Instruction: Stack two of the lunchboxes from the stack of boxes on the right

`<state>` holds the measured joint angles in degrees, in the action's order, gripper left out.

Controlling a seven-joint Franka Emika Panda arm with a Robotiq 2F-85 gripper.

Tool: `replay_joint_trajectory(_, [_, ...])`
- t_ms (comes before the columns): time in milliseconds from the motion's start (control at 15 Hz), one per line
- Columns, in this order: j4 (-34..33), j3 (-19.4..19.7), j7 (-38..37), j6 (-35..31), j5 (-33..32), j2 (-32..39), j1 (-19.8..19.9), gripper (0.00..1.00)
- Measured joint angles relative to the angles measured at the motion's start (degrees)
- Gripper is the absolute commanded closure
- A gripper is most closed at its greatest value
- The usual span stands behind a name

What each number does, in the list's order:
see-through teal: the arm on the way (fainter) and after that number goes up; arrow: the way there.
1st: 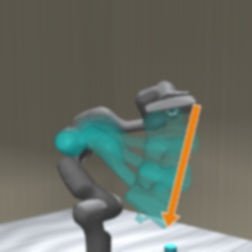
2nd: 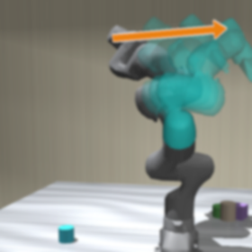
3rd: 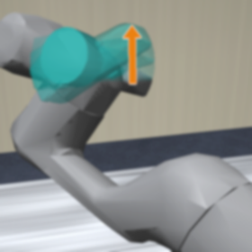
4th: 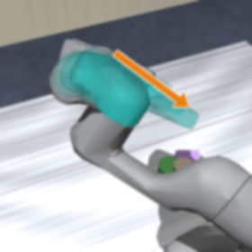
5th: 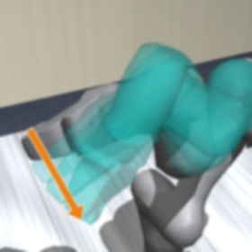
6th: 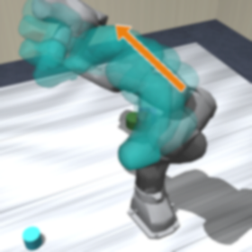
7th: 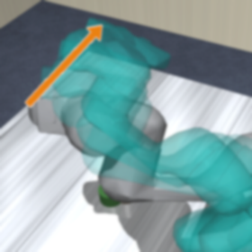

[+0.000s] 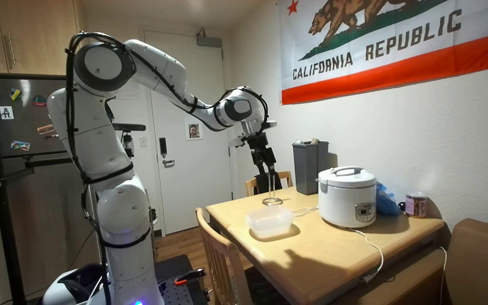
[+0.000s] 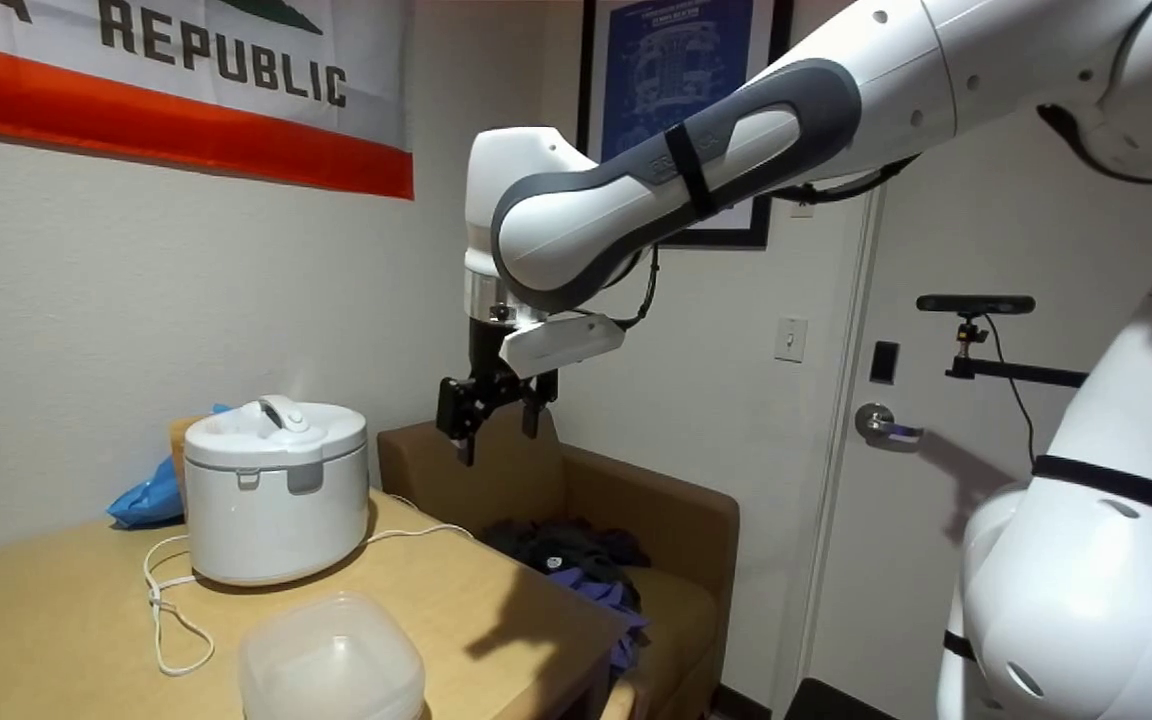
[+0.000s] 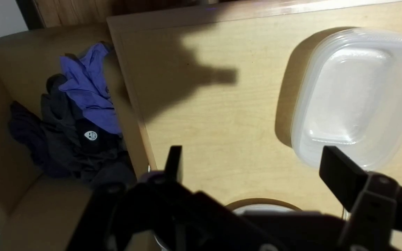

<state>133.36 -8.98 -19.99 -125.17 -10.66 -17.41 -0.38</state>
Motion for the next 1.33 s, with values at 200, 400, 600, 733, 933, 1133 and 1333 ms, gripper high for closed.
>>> replay_joint_trajectory(200, [-1.23,-0.50,0.01,-0.04,0.45,1.19,-1.55,0.00])
replay_joint_trajectory(400, [-4.90,-1.68,0.00,-0.02,0.91,4.40,-3.64,0.00])
replay_joint_trajectory(600, [-9.60,-2.53,0.06,0.10,0.87,8.46,-5.09,0.00])
replay_joint_trajectory(733, [-11.81,-2.64,0.16,0.30,0.65,10.60,-5.80,0.00])
replay_joint_trajectory(933, [-11.78,-2.52,0.16,0.29,0.65,10.83,-5.82,0.00])
replay_joint_trajectory(1133, [-11.78,-2.38,0.16,0.29,0.64,10.86,-5.86,0.00])
replay_joint_trajectory(1333, [-12.26,-2.45,0.10,0.29,0.71,11.74,-6.24,0.00])
